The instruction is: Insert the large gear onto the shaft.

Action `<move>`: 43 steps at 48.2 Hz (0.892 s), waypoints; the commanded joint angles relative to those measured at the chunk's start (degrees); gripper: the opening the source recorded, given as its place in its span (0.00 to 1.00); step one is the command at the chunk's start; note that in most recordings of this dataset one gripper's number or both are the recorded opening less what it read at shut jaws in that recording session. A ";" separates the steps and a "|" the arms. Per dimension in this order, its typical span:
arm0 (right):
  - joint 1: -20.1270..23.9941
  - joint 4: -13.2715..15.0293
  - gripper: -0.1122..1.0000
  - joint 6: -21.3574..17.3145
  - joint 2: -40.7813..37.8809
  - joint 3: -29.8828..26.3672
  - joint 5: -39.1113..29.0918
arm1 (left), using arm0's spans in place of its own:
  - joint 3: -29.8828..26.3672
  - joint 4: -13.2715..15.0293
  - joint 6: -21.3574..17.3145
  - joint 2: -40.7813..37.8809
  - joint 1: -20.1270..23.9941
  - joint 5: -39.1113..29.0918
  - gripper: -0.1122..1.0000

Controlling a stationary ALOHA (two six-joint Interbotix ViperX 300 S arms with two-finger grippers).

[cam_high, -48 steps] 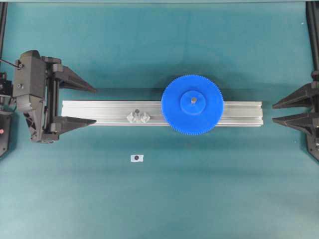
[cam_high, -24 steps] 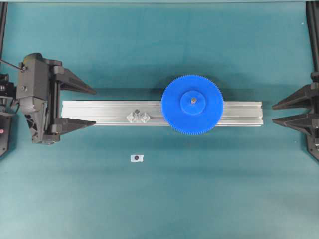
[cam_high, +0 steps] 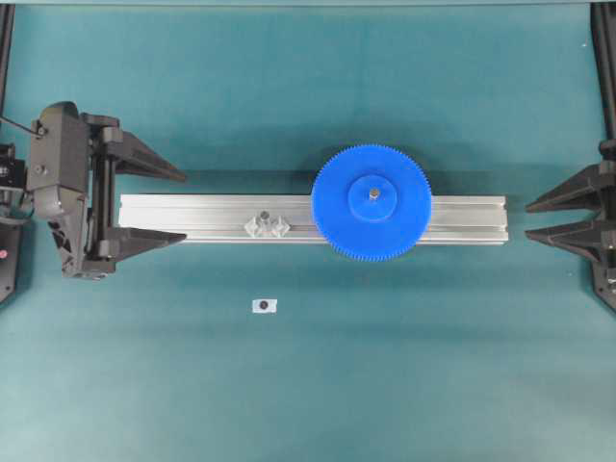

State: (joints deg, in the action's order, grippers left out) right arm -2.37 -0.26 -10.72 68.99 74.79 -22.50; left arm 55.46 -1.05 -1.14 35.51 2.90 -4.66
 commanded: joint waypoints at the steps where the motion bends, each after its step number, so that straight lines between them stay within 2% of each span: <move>1: -0.09 0.09 0.55 -0.53 -0.35 -0.70 0.53 | -0.70 -0.18 1.58 0.09 -0.18 0.62 0.88; 7: -0.09 0.00 0.55 -0.53 -0.35 -0.62 0.53 | -0.44 -0.18 3.87 0.00 -0.18 0.62 0.88; 43: -0.09 0.00 0.55 -0.53 -0.35 -0.62 1.23 | 0.26 -0.18 3.78 0.35 -0.18 0.62 0.88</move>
State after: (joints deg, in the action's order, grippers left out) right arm -2.37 -0.26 -10.72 69.08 74.71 -22.24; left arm 56.34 -1.14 2.72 35.51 2.90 -4.57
